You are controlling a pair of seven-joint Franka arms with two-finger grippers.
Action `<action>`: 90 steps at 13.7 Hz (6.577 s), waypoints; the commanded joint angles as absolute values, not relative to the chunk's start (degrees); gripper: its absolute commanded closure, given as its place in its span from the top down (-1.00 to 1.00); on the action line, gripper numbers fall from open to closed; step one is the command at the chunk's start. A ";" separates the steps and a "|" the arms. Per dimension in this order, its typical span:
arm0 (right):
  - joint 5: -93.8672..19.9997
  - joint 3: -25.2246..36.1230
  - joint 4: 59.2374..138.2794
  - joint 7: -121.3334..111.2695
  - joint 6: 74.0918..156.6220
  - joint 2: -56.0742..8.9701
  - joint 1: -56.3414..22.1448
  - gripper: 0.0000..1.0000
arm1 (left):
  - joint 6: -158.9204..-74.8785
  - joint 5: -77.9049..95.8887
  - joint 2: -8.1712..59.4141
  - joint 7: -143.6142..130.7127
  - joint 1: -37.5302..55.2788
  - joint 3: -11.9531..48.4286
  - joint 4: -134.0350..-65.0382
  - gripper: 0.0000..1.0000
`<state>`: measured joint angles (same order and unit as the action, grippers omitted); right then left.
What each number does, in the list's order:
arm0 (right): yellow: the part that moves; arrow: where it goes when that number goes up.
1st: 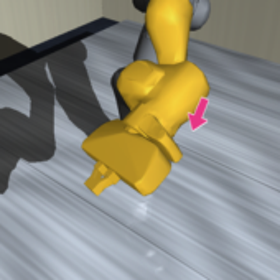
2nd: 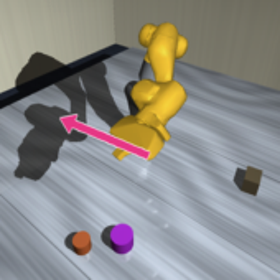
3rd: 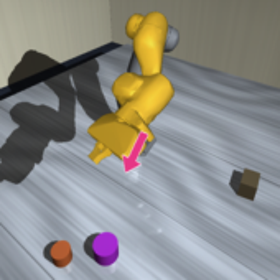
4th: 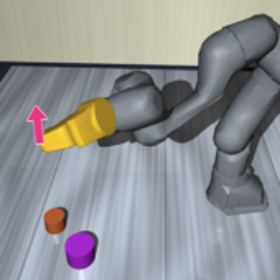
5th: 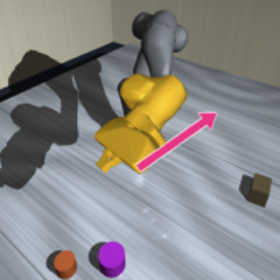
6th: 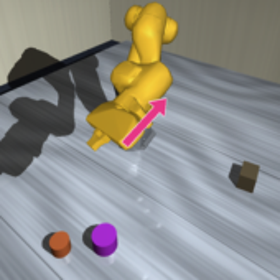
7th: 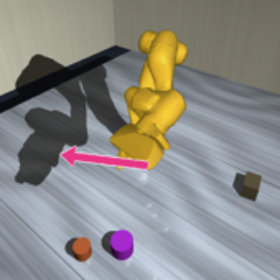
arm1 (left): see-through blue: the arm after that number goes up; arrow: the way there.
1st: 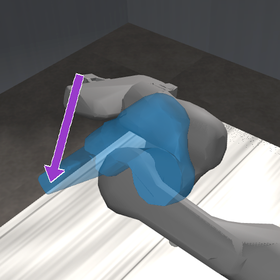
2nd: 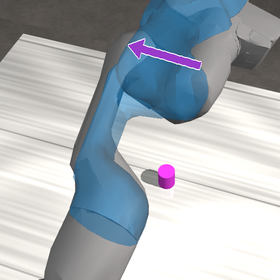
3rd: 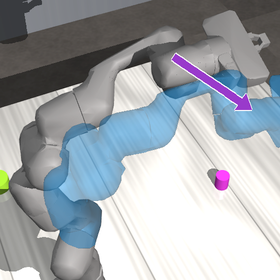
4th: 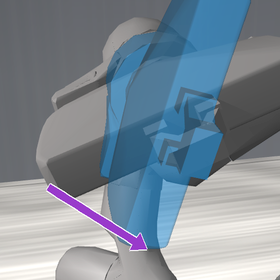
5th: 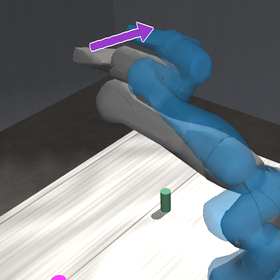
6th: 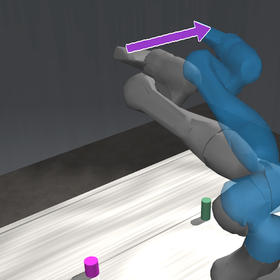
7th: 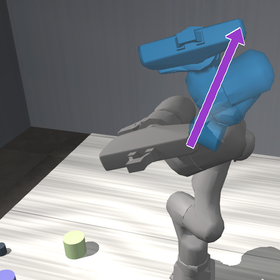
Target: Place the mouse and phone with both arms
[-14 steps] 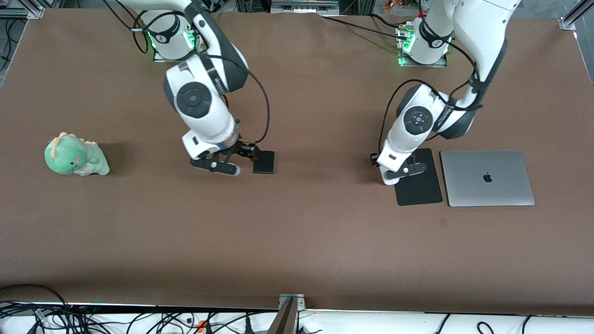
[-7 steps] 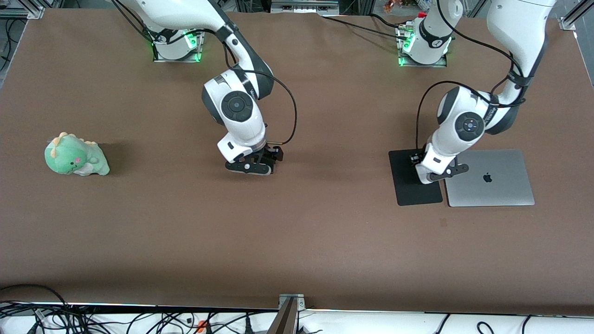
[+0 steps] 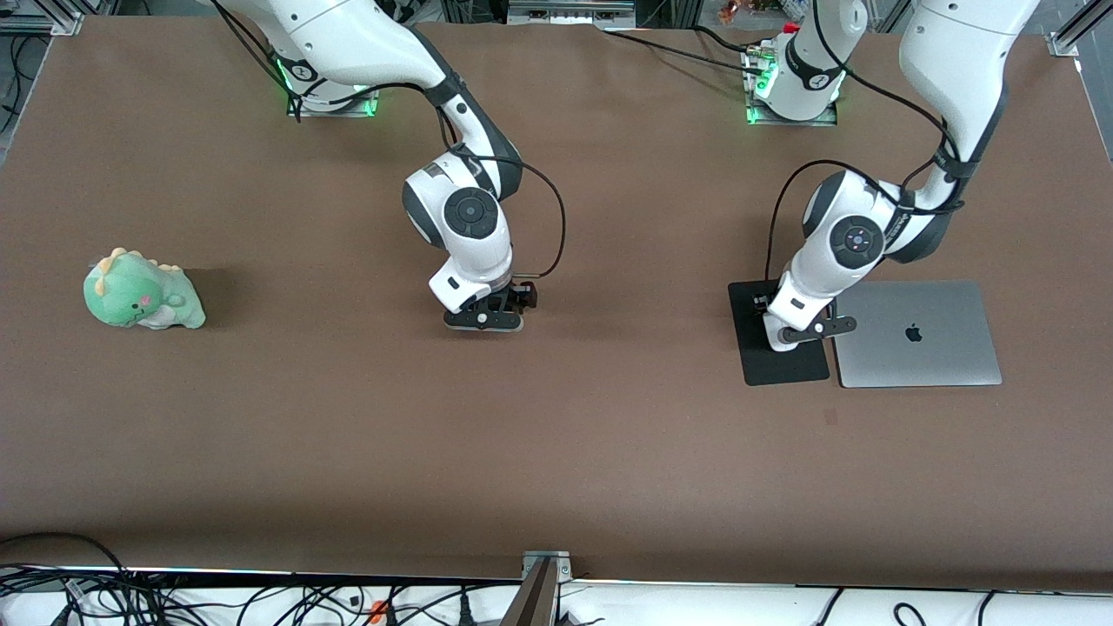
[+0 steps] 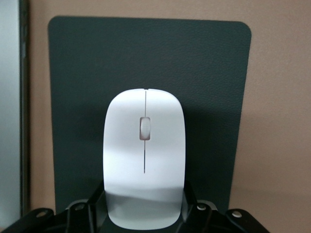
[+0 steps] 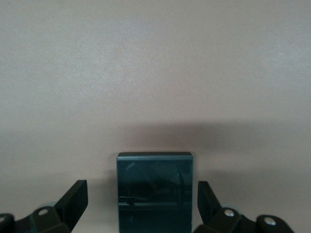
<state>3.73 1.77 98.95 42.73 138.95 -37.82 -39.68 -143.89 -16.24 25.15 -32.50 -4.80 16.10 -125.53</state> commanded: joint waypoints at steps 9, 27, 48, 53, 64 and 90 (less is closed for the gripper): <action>4.92 2.46 103.62 42.10 146.60 -38.58 -40.69 1.00 | -143.18 -18.63 24.10 -28.92 -7.82 16.08 -122.26 1.00; 3.78 2.90 101.07 26.75 132.21 -33.06 -33.68 -0.04 | -91.88 -7.30 3.08 -15.67 -8.43 16.35 -91.96 1.00; 3.16 2.99 130.78 1.50 160.04 -23.38 1.05 -0.16 | -86.04 -1.32 1.67 -7.38 2.02 1.14 -83.94 1.00; 3.25 2.99 131.57 -0.79 163.83 -24.61 1.67 0.75 | -86.48 -1.84 2.72 -8.34 2.63 1.67 -83.94 1.00; -0.34 0.62 125.88 -0.70 139.01 -12.59 1.41 1.00 | -86.75 -1.23 6.68 -8.35 1.67 1.32 -84.46 1.00; -2.03 1.67 94.13 -0.53 93.77 3.87 0.88 1.00 | -87.36 0.44 6.77 -7.56 0.44 1.32 -84.46 1.00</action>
<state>-3.01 1.75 94.32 0.42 93.03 3.91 0.60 -87.50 -0.61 6.82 -8.75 0.70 1.40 -85.19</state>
